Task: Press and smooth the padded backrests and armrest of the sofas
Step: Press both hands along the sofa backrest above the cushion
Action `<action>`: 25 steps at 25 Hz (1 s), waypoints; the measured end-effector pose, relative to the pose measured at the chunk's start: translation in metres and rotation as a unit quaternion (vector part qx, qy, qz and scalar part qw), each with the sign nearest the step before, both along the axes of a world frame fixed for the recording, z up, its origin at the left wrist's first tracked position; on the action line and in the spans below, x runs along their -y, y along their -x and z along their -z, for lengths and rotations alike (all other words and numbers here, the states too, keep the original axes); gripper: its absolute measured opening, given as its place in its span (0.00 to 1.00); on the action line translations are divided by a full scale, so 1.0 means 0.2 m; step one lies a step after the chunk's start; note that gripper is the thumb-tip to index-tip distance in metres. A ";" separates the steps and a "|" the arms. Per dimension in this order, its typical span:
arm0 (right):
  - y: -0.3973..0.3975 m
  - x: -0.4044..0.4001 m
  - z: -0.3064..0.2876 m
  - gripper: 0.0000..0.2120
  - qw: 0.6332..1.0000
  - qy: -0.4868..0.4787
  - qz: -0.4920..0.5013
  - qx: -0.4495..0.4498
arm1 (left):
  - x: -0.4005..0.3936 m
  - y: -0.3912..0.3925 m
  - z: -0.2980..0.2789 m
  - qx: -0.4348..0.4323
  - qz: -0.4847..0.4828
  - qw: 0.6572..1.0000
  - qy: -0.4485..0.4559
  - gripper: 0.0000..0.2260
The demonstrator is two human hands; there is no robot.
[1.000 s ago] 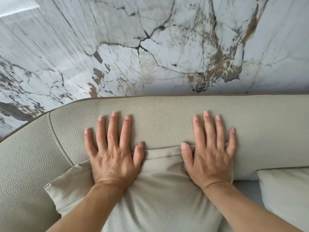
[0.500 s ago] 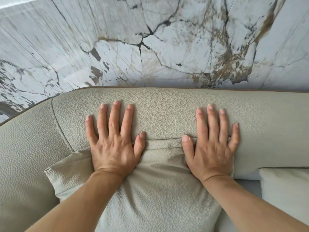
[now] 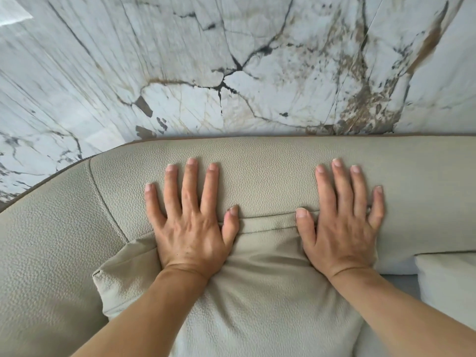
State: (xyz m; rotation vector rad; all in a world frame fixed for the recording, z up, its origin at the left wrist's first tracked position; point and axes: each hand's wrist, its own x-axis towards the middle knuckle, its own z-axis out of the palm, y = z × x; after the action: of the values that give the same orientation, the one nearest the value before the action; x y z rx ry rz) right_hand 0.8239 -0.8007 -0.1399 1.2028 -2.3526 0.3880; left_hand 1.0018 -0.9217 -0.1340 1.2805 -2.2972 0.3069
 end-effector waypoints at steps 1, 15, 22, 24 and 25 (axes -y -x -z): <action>0.01 0.01 0.00 0.33 1.000 0.003 0.000 -0.001 | 0.02 0.01 0.00 -0.001 0.003 1.000 0.002 0.32; -0.02 -0.01 -0.05 0.33 0.999 -0.039 0.013 0.022 | 0.00 0.00 -0.02 -0.001 0.024 0.999 -0.030 0.31; -0.05 -0.03 -0.13 0.33 0.990 -0.126 0.024 0.064 | 0.00 -0.02 -0.05 0.002 0.045 0.994 -0.098 0.31; -0.06 -0.05 -0.20 0.33 0.983 -0.157 0.034 0.088 | -0.01 -0.03 -0.07 0.000 0.046 0.992 -0.121 0.31; -0.09 -0.07 -0.23 0.33 0.980 -0.162 0.052 0.102 | -0.01 -0.04 -0.08 -0.001 0.051 0.990 -0.130 0.31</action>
State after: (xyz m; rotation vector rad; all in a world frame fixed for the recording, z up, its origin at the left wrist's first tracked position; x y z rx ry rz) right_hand 0.8417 -0.7862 -0.0948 1.2216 -2.7224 0.0975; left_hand 1.0103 -0.9203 -0.1174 1.2761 -2.4514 -0.0309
